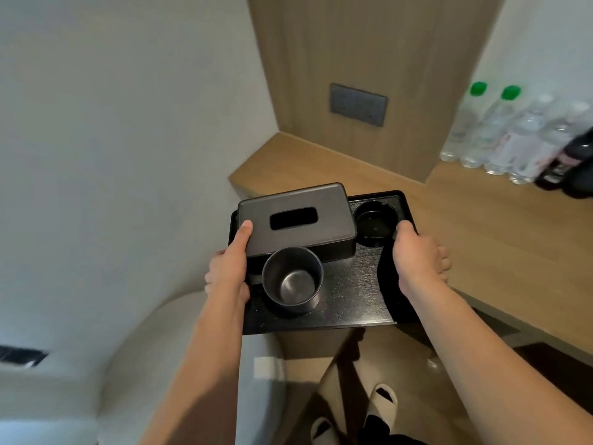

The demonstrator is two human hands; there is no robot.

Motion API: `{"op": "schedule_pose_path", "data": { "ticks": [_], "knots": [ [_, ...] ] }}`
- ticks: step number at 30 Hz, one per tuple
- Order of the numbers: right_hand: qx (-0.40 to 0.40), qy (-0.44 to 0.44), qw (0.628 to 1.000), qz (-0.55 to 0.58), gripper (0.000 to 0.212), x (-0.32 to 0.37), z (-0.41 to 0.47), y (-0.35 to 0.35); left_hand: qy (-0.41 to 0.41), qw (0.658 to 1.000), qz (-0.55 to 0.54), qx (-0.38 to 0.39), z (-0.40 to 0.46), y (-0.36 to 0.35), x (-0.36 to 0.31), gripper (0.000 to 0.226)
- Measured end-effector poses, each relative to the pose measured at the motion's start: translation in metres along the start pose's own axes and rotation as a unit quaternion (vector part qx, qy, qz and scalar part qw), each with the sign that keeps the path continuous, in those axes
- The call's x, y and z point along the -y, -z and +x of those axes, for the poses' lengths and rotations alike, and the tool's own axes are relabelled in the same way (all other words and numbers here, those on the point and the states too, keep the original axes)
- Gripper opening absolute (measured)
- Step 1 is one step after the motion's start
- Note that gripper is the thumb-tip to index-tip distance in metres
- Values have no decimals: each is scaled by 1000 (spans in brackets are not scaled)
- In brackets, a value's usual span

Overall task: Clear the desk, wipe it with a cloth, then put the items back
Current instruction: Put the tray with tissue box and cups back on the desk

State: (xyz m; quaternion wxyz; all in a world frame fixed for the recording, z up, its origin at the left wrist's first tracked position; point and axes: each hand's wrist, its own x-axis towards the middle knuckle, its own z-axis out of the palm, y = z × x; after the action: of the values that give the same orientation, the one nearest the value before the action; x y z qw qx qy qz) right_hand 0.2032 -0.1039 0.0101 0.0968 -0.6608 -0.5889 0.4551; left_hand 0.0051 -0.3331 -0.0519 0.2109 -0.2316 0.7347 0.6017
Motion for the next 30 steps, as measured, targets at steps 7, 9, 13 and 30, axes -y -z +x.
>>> {"op": "schedule_pose_path", "data": {
  "ticks": [7, 9, 13, 30],
  "knots": [
    [-51, -44, 996, 50, 60, -7, 70, 57, -37, 995, 61, 74, -15, -118, -17, 108],
    [-69, -61, 994, 63, 61, -11, 88, 73, -41, 992, 73, 99, -18, -151, -17, 106],
    [-115, -112, 984, 79, 63, -21, 124, 102, -31, 985, 102, 135, -24, -217, -13, 110],
    [-265, -321, 905, 89, 70, -61, 273, 153, 7, 911, 268, 312, -28, -451, 35, 96]
  ]
}}
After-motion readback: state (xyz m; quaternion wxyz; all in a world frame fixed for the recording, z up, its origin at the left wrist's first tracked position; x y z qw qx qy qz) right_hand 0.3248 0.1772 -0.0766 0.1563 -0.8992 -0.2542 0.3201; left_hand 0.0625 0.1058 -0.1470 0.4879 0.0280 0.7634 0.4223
